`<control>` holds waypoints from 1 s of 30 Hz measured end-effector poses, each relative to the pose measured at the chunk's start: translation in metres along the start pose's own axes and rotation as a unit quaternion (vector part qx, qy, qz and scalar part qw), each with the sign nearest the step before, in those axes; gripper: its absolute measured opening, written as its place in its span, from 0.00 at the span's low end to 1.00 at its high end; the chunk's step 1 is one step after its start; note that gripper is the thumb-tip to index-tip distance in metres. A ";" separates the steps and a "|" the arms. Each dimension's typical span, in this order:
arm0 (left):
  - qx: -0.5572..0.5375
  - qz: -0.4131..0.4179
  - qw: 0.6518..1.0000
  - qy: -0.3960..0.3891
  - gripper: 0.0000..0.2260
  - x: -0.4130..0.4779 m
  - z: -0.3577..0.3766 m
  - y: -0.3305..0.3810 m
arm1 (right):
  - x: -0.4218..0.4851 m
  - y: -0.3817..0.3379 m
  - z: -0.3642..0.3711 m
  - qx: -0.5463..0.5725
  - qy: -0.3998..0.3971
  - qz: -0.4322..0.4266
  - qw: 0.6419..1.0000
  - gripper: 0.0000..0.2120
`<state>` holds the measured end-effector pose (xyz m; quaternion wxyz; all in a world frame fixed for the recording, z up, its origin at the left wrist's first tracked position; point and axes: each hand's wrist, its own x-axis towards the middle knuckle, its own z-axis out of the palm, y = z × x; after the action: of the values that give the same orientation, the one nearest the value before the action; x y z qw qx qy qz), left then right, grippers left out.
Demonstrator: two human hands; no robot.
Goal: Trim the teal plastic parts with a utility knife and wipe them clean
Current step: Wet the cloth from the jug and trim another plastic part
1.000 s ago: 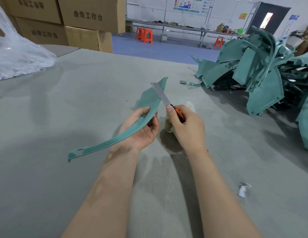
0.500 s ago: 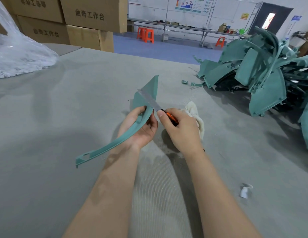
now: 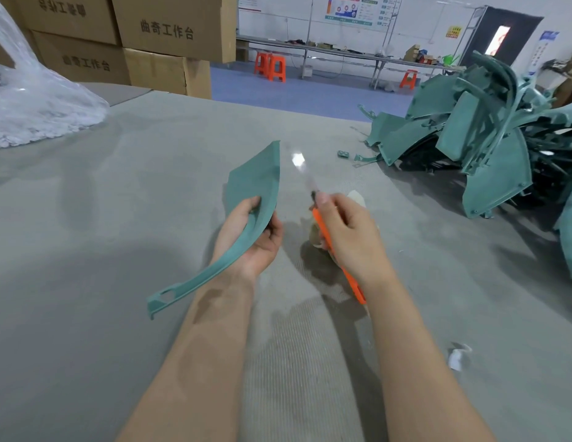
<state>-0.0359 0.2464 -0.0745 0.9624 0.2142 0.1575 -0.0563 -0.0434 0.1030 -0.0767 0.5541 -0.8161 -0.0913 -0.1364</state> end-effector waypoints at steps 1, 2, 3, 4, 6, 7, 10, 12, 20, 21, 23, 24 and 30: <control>-0.003 -0.003 1.000 -0.006 0.06 -0.001 0.000 0.000 | 0.001 0.001 -0.003 -0.004 0.015 0.009 1.000 0.16; -0.004 -0.007 1.000 -0.012 0.06 -0.002 0.001 -0.001 | 0.002 0.002 -0.005 -0.018 0.015 0.011 1.000 0.15; 0.000 -0.009 1.000 -0.017 0.06 -0.003 0.001 -0.002 | 0.002 0.004 -0.005 -0.034 0.008 0.008 0.999 0.14; 0.005 -0.011 1.000 -0.020 0.07 -0.004 0.002 -0.003 | 0.002 0.005 -0.004 -0.042 0.003 0.003 0.999 0.14; 0.019 -0.014 1.000 -0.022 0.07 -0.005 0.004 -0.005 | 0.002 0.008 0.001 -0.052 0.014 -0.004 0.999 0.15; 0.027 -0.016 0.999 -0.020 0.07 -0.006 0.004 -0.005 | 0.003 0.009 0.003 -0.061 0.031 -0.005 0.998 0.16; 0.077 -0.033 0.996 -0.014 0.05 -0.005 0.003 -0.005 | 0.006 0.013 -0.001 -0.099 0.106 -0.012 0.989 0.17; 0.112 -0.054 0.992 -0.017 0.04 -0.006 0.002 -0.001 | 0.007 0.014 -0.010 -0.091 0.145 -0.026 0.985 0.15; 0.100 -0.160 0.980 -0.057 0.04 -0.012 0.003 0.006 | 0.005 0.016 -0.020 -0.083 0.183 -0.055 0.978 0.11; 0.098 -0.166 0.979 -0.060 0.05 -0.013 0.003 0.006 | 0.005 0.017 -0.020 -0.082 0.185 -0.057 0.978 0.11; 0.100 -0.175 0.977 -0.068 0.07 -0.014 0.003 0.006 | 0.006 0.018 -0.019 -0.086 0.181 -0.054 0.978 0.11; 0.101 -0.179 0.976 -0.072 0.07 -0.014 0.003 0.006 | 0.006 0.018 -0.019 -0.089 0.176 -0.052 0.979 0.11; 0.091 -0.187 0.975 -0.078 0.07 -0.014 0.003 0.005 | 0.006 0.020 -0.017 -0.081 0.161 -0.052 0.982 0.10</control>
<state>-0.0476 0.2508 -0.0656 0.9206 0.2629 0.1136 -0.2656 -0.0334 0.0799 -0.0869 0.4862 -0.8197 -0.0323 -0.3012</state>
